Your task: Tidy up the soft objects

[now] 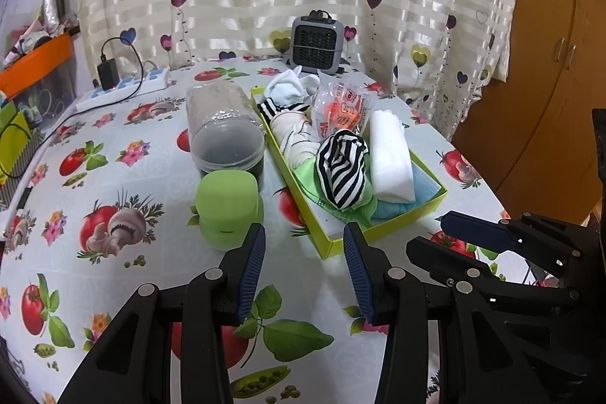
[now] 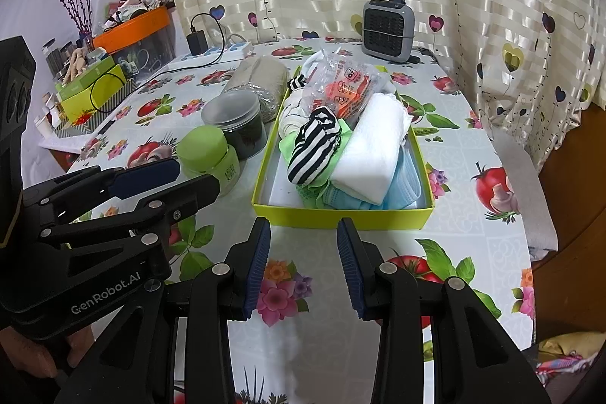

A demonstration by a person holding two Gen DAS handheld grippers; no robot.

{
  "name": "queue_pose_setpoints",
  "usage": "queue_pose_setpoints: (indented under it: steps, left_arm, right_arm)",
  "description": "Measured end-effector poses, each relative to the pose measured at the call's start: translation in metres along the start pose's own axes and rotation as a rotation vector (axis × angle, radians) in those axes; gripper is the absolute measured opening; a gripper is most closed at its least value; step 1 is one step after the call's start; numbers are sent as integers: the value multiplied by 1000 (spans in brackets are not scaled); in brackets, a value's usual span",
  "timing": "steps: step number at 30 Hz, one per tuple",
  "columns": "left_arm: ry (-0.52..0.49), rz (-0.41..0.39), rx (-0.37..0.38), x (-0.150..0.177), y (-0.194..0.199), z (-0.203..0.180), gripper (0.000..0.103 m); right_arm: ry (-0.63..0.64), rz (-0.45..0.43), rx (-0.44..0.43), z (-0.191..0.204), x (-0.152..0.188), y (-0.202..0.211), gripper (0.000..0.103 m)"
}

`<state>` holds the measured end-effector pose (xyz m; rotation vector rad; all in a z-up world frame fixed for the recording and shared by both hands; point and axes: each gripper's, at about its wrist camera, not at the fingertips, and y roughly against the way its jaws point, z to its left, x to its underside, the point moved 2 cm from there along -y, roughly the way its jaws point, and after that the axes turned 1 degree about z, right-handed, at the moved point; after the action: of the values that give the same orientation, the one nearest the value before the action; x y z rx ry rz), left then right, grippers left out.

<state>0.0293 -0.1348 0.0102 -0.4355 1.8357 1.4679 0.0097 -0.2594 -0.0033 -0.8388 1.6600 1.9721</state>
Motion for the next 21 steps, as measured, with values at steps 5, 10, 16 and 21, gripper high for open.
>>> queue_pose_setpoints:
  steps: [5, 10, 16, 21]
  left_arm:
    - [-2, 0, 0, 0, 1, 0, 42]
    - [-3, -2, -4, 0, 0, 0, 42]
    - [-6, -1, -5, 0, 2, 0, 42]
    - [-2, 1, -3, -1, 3, -1, 42]
  right_arm:
    - [-1, -1, 1, 0, 0, 0, 38]
    - [-1, -2, 0, 0, -1, 0, 38]
    - [1, 0, 0, 0, -1, -1, 38]
    - [2, -1, -3, -1, -3, 0, 38]
